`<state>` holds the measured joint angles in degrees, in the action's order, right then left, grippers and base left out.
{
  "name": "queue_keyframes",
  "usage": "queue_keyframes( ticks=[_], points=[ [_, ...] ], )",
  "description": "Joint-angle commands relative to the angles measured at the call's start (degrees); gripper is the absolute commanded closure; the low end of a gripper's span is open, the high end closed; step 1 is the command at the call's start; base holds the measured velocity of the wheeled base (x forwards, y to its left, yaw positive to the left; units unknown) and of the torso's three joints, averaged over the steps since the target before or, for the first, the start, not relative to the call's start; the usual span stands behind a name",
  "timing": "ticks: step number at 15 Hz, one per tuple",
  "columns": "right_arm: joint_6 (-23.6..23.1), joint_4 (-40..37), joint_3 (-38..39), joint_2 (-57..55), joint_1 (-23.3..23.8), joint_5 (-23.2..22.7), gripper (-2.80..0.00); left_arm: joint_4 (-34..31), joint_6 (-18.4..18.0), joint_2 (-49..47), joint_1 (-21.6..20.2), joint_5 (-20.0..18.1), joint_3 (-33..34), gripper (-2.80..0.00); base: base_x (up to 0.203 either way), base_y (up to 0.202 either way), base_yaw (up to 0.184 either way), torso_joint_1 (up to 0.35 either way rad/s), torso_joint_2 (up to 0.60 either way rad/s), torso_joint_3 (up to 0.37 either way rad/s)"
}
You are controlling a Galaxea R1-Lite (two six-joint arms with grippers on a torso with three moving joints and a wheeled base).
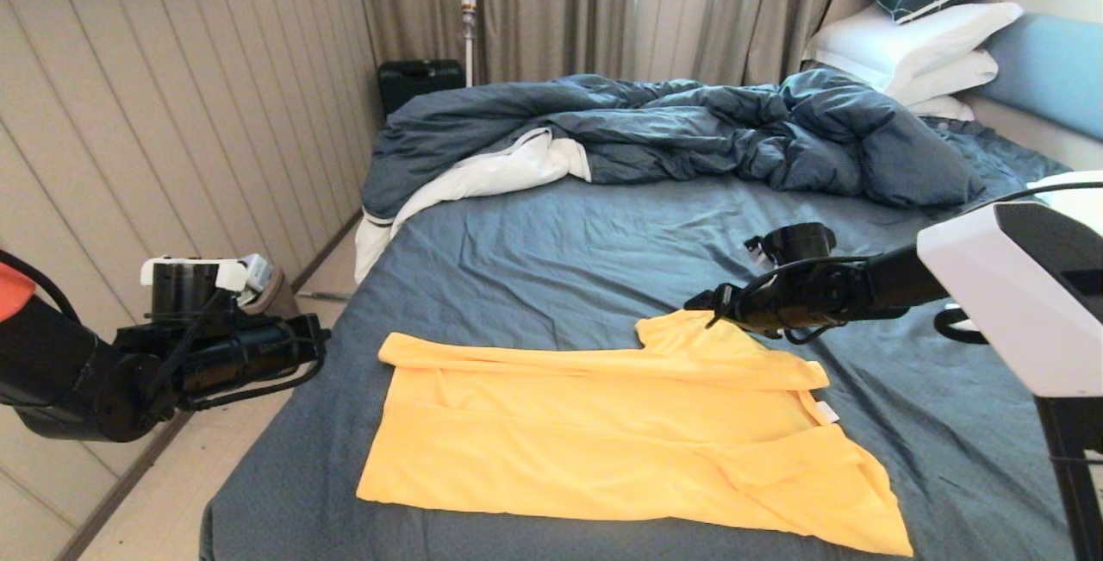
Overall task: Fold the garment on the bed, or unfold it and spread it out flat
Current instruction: Fold the yellow T-shirt
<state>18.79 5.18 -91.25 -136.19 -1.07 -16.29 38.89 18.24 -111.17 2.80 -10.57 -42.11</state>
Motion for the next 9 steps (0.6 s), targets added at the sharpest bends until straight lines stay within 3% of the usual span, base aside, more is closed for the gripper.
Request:
queue_keyframes(
  ticks=[1,2,9],
  points=[
    [0.02,0.00,-0.24,-0.48,-0.42,-0.06,-2.80,0.22,0.13,-0.03,0.01,-0.06,0.01,0.00,0.000,0.000,0.000,0.000,0.00,0.000],
    [0.02,0.00,-0.31,-0.56,-0.42,0.12,0.00,0.22,0.13,-0.10,0.01,-0.06,-0.08,0.00,0.000,0.000,0.000,0.000,0.00,0.000],
    [0.09,0.09,-0.59,-0.75,-0.65,0.29,0.00,0.22,0.30,-0.28,0.01,-0.15,0.27,0.00,0.000,0.000,0.000,0.000,0.00,0.000]
  ],
)
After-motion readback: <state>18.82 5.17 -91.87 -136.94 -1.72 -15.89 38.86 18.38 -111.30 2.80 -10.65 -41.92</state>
